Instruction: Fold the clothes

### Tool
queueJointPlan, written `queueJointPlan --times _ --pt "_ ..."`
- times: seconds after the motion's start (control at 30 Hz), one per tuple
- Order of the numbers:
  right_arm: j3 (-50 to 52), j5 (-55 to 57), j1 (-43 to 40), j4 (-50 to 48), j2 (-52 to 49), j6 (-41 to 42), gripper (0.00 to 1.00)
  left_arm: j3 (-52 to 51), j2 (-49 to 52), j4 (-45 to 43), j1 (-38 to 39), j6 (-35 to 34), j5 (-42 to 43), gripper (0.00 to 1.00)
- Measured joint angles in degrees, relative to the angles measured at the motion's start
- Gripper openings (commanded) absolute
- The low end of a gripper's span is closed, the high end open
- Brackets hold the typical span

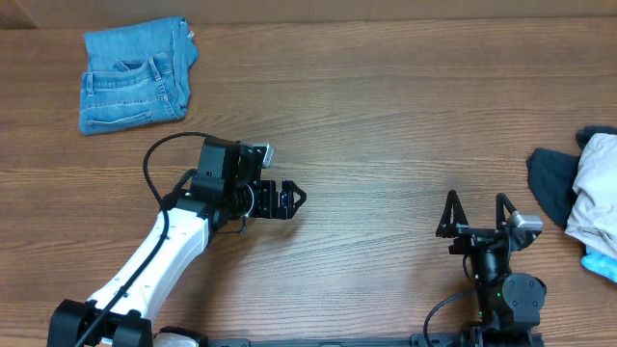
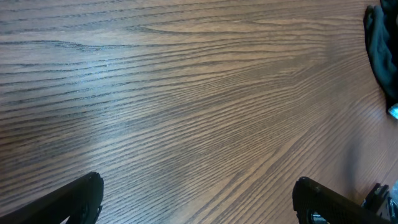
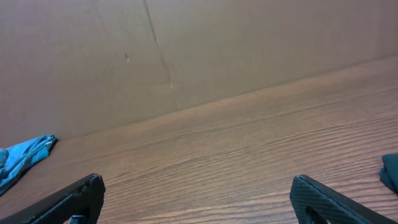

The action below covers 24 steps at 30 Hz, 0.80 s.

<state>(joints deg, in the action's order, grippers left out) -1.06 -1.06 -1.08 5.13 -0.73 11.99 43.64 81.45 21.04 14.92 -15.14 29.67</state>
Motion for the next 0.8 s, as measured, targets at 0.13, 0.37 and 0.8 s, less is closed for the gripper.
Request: queueJointPlan --times 0.13,0.37,0.8 --pt "0.00 0.02 0.00 0.02 0.00 -0.02 1.00 0.00 0.00 0.15 0.00 0.04 -0.15 1.00" --pt "0.00 0.02 -0.02 0.00 0.00 -0.02 1.00 -0.11 0.00 1.09 0.17 1.64 -5.64 1.00" --pt "0.00 0.02 0.00 -0.02 -0.02 -0.02 1.00 -16.92 -22.23 -13.49 -1.88 16.46 -8.41 1.00"
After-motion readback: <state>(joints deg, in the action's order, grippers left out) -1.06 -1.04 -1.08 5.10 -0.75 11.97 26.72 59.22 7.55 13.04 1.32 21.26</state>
